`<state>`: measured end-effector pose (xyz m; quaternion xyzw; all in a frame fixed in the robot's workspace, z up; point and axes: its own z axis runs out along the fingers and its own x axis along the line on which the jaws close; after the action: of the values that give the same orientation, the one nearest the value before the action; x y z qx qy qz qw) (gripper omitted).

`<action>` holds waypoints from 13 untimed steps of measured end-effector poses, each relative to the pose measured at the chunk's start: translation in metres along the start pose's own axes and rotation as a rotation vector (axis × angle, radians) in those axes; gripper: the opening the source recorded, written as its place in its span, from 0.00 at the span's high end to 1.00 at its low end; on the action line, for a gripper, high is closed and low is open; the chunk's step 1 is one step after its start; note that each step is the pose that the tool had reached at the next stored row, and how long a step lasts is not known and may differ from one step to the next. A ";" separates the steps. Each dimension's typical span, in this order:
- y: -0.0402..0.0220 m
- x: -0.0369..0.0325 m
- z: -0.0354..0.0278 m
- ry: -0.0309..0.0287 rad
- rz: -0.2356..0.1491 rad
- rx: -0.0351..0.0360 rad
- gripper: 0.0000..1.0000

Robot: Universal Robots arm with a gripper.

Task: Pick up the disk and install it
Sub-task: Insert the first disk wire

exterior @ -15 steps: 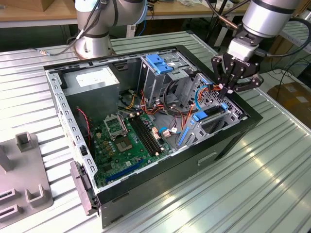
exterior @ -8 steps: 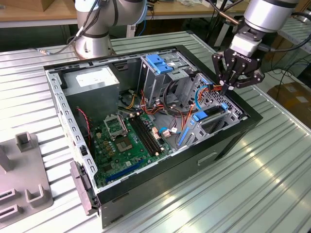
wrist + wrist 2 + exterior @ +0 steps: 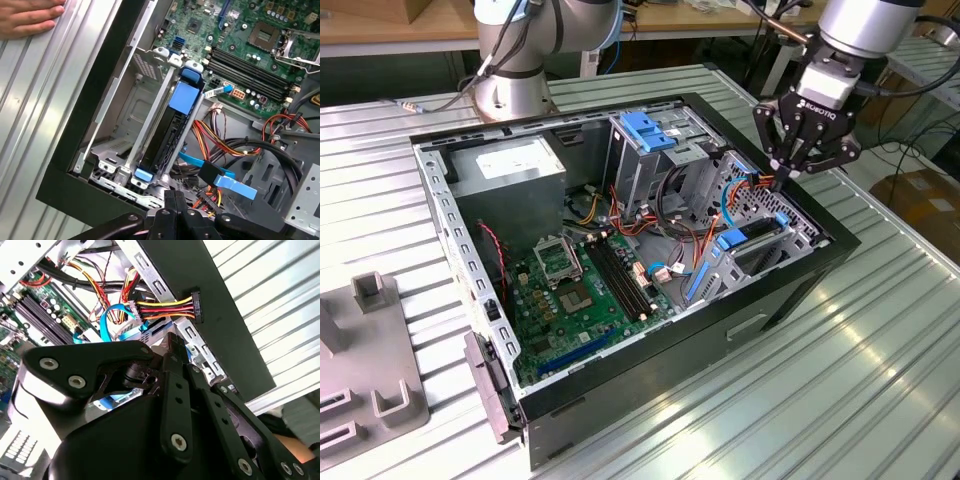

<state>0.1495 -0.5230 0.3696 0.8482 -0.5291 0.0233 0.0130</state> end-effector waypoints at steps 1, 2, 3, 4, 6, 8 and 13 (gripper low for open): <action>-0.0004 0.0002 0.0000 -0.0001 -0.013 0.0007 0.89; -0.0011 0.0006 0.0001 -0.0003 -0.030 0.0016 0.89; -0.0019 0.0010 0.0001 -0.0002 -0.039 0.0021 0.89; -0.0034 0.0015 0.0001 -0.0002 -0.052 0.0028 0.89; -0.0070 -0.0034 -0.0002 0.0103 -0.058 -0.0023 0.89; -0.0110 -0.0075 -0.0017 0.0190 -0.059 -0.0070 0.89; -0.0134 -0.0073 -0.0028 0.0199 -0.093 -0.0055 0.89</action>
<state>0.1583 -0.5104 0.3721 0.8715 -0.4890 0.0297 0.0216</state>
